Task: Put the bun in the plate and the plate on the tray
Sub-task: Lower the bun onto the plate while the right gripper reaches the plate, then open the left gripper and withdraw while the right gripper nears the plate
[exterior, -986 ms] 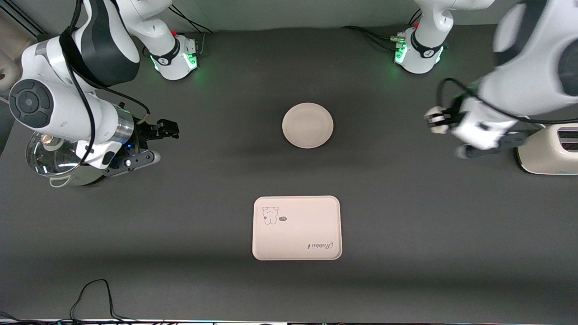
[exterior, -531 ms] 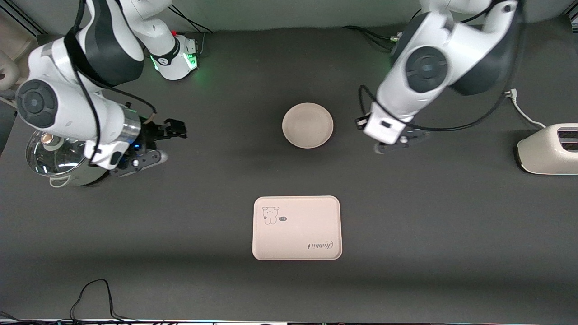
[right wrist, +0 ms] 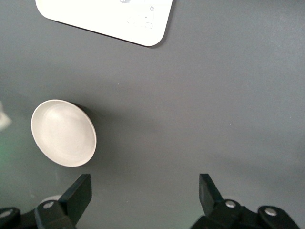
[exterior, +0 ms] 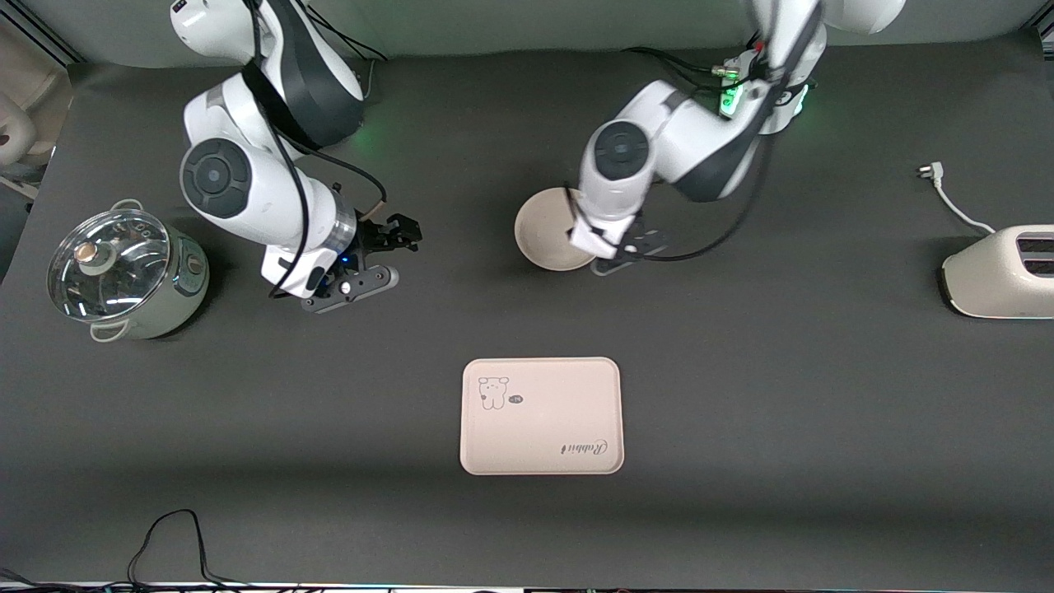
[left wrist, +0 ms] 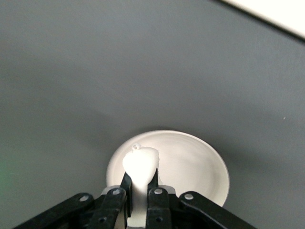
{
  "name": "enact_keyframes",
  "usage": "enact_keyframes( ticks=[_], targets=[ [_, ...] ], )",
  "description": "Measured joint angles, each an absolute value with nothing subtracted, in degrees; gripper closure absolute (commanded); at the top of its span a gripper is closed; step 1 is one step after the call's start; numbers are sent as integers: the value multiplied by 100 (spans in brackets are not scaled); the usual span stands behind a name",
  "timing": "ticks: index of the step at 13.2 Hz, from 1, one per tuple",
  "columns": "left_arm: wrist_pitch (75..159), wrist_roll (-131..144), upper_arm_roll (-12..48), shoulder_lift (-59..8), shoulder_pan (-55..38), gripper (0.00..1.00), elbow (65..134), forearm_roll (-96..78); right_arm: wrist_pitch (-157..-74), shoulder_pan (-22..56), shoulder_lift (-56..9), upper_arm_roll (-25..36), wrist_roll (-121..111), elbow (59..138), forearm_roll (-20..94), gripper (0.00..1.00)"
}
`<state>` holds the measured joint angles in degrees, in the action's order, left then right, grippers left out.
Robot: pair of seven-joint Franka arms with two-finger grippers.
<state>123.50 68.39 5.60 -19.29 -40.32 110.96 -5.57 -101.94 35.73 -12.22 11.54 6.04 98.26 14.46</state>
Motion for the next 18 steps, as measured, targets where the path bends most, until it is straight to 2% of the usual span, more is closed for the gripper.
enact_keyframes(
  ticks=[4,6,7,8,9,10,15,18],
  targets=[
    [13305,7383,561,-2882,-4519,79,11100,-547,-11281,3660,-1213,1167,658,10679,1802,0],
    [13488,7493,560,-3086,-4595,71,11094,-545,-11816,3763,-1207,1165,710,11111,1925,0],
    [13493,7507,560,-3113,-4609,64,11094,-544,-12042,3819,-1206,1166,711,11305,2066,0],
    [13493,7519,558,-3112,-4613,45,11093,-543,-12244,3899,-1205,1164,711,11465,2182,0],
    [13493,7522,557,-3112,-4614,7,11089,-541,-12429,3999,-1204,1165,734,11588,2243,0],
    [13493,7524,554,-3112,-4614,1,11086,-541,-12563,4106,-1204,1165,830,11667,2256,0],
    [13459,7534,522,-3073,-4613,0,11061,-540,-13059,4602,-1241,1162,1334,11836,2257,0],
    [13152,7528,425,-2863,-4596,0,11013,-531,-13666,4982,-1346,1158,1562,12074,2258,0]
  ],
)
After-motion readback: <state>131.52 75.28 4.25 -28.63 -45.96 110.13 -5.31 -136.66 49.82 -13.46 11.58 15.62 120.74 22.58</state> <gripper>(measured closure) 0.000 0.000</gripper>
